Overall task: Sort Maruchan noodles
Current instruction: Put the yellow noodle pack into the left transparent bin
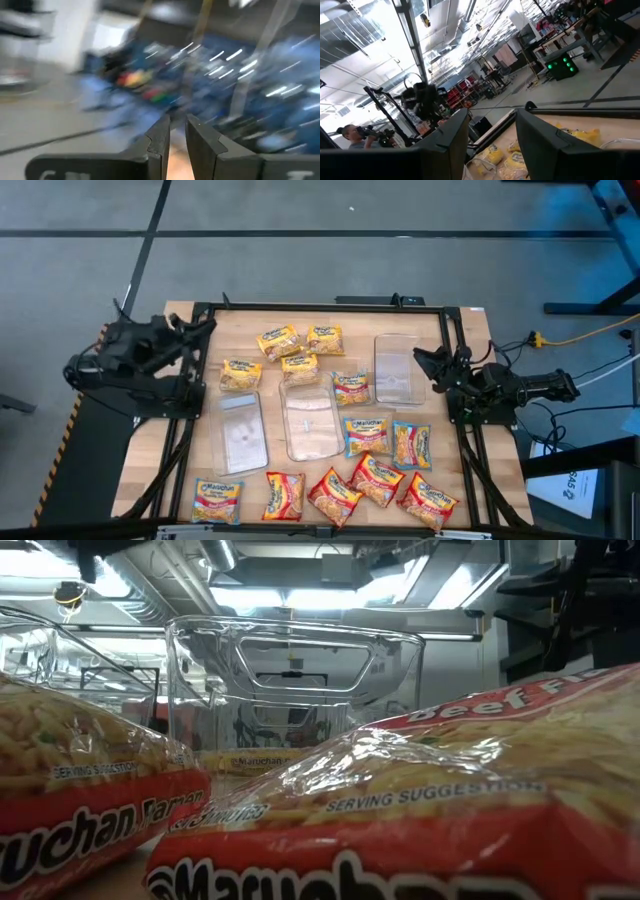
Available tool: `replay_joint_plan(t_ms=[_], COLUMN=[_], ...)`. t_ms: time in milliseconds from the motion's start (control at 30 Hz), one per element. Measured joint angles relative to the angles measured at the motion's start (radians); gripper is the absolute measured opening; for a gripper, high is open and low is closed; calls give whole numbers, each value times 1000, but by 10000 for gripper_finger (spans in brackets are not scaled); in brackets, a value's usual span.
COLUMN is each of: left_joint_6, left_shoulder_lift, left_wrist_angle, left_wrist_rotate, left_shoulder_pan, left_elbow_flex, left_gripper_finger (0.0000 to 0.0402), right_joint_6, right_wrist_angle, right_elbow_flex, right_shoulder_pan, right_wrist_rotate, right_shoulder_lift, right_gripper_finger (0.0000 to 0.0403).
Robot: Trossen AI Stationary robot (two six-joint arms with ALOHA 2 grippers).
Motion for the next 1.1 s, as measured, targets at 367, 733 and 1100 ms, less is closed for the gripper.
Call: replay_joint_plan(t_ms=[367,733,1100], left_joint_6=[-365,-157,-154], left_shoulder_lift=[363,597,649], left_wrist_angle=[-562,-340,-319], left_wrist_rotate=[-19,-31,337], left_shoulder_pan=[6,103,450], left_elbow_flex=[129,129,149], left_gripper_finger=[53,53,53], right_joint_6=[0,0,0], right_wrist_angle=[-74,-77,-90], right_elbow_flex=[0,0,0], right_shoulder_pan=[0,0,0], right_wrist_rotate=[0,-70,-71], right_shoulder_lift=[0,0,0], right_gripper_finger=[161,161,161])
